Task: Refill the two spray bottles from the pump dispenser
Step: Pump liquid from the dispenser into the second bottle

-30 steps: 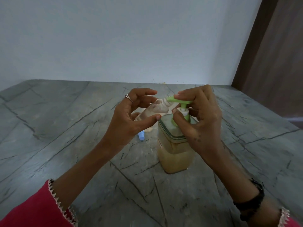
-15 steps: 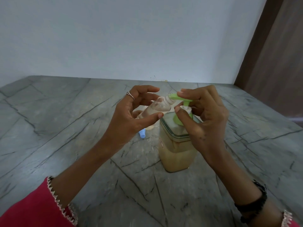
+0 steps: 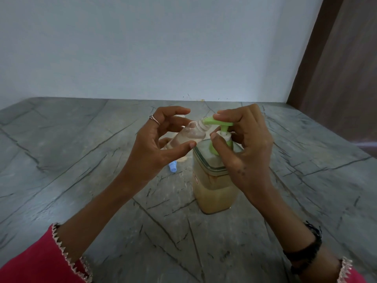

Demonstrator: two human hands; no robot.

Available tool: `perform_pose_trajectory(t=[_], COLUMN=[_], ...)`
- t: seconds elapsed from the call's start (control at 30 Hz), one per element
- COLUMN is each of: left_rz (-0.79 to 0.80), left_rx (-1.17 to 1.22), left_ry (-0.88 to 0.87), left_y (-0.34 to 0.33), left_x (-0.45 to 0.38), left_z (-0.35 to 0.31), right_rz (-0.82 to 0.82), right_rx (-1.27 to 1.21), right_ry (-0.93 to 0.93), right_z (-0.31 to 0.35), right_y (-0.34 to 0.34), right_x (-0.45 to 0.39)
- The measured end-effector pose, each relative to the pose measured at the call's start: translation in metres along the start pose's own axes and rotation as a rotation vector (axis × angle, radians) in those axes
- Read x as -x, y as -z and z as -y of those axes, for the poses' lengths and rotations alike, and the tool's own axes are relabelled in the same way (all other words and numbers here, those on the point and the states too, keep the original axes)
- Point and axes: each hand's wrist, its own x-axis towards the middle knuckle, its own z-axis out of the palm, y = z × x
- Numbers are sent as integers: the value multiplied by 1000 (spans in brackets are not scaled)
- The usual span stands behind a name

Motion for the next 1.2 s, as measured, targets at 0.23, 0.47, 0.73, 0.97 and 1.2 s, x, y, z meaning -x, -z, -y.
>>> perform_pose_trajectory(t=[0.23, 0.47, 0.73, 0.97, 1.2], left_rz=[-2, -3, 14, 8, 8], left_rx=[7, -1, -14, 8, 19], left_ry=[8, 13, 7, 17, 22], left_y=[0, -1, -1, -1, -2], left_x=[0, 0, 1, 1, 2], left_z=[0, -1, 0, -2, -3], right_rz=[-18, -16, -10, -22, -19], right_rx=[-49, -47, 7, 0, -72], right_ry=[22, -16, -14, 27, 47], right_z=[-1, 1, 1, -2, -1], right_y=[0, 1, 1, 0, 1], right_x=[3, -2, -5, 2, 4])
